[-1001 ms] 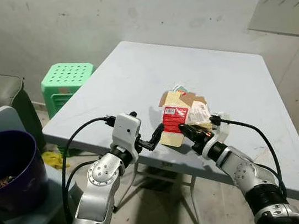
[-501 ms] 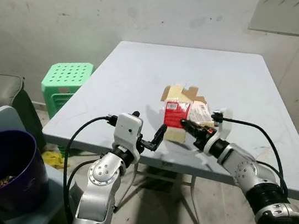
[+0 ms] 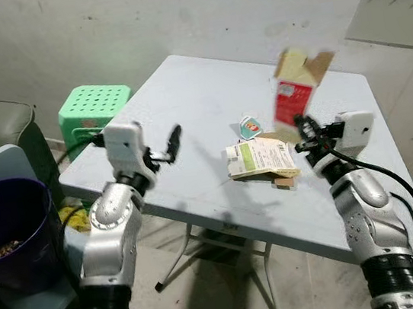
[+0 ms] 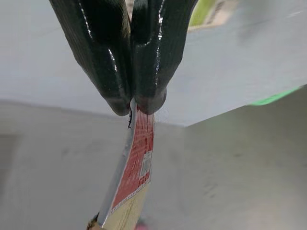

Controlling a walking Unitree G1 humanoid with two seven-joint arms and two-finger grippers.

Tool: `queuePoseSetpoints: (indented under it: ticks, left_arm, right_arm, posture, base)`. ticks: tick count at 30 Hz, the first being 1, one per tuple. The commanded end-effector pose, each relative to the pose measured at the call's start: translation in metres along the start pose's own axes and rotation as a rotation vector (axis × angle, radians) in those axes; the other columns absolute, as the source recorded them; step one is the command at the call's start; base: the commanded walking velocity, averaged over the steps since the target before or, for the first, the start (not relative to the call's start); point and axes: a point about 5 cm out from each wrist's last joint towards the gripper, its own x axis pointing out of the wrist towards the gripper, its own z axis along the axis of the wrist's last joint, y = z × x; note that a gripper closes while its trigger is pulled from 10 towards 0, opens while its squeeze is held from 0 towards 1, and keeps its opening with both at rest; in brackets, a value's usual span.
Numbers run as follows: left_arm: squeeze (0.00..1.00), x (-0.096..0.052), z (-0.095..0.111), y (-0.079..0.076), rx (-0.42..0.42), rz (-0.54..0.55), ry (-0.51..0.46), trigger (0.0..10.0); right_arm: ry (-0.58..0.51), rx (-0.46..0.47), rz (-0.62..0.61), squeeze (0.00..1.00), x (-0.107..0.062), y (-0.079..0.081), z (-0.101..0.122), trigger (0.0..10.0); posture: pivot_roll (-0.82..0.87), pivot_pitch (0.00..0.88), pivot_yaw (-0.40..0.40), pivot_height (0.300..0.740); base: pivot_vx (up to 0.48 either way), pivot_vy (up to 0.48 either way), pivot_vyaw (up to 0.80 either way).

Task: Picking trash to rubbish bin

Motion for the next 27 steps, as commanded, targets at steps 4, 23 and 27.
queuePoseSetpoints:
  ticks: [4,23,27]
  left_arm:
    - [0.0,0.0,-0.003,0.0,-0.04,0.031,-0.002,10.0]
    - [0.0,-0.015,-0.018,0.02,-0.114,0.13,0.038,10.0]
    - [0.0,-0.016,-0.018,0.021,-0.119,0.137,0.044,10.0]
  right_arm:
    - [-0.047,-0.059,-0.046,0.0,-0.013,0.003,0.007,10.0]
    - [-0.057,-0.117,-0.139,0.0,-0.047,0.004,0.007,10.0]
    - [-0.042,-0.114,-0.142,0.0,-0.052,0.006,0.004,10.0]
  posture:
    - [-0.02,0.0,-0.092,0.74]
    - [-0.05,0.0,-0.063,0.74]
    - [-0.04,0.0,-0.063,0.74]
  base:
    - [0.0,0.0,0.0]
    - [0.0,0.0,0.0]
    - [0.0,0.0,0.0]
